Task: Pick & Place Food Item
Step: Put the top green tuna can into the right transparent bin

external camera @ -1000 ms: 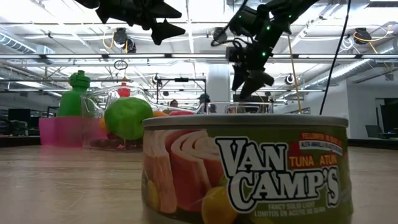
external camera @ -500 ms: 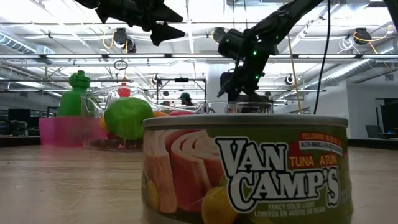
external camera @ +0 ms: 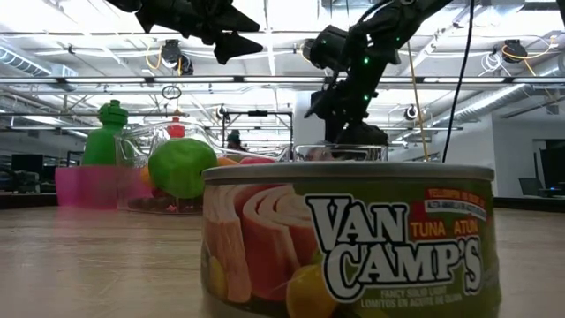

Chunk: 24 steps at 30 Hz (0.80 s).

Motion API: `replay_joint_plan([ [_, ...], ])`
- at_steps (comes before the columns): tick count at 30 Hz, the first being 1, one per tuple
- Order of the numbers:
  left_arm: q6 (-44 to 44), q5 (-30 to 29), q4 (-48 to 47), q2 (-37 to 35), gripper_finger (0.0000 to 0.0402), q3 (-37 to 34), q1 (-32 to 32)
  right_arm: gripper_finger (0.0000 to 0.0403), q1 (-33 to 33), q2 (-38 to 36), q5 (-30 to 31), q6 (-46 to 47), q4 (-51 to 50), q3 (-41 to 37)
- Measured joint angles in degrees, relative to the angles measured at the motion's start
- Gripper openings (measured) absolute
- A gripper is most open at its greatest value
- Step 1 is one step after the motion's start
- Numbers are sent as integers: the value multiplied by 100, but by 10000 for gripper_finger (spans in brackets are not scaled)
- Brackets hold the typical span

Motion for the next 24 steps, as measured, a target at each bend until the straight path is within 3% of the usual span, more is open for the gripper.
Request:
replay_joint_plan([
  [7,-4,-2,0,0,301,0,0,138,-23,-36,-96,744,-228,0],
  [14,-19,-1,2,0,301,0,0,138,-107,-407,-429,2233,-513,101],
  [17,-27,-2,12,0,301,0,0,138,-379,-497,-1181,3319,-952,371],
  [20,-39,-2,20,0,301,0,0,138,-876,-449,-2587,4444,-1547,619],
  [22,-80,-2,20,0,301,0,0,138,-1149,-386,-3443,4903,-1783,635],
  [24,-82,-2,20,0,301,0,0,138,-1365,-264,-3891,5122,-1760,646],
])
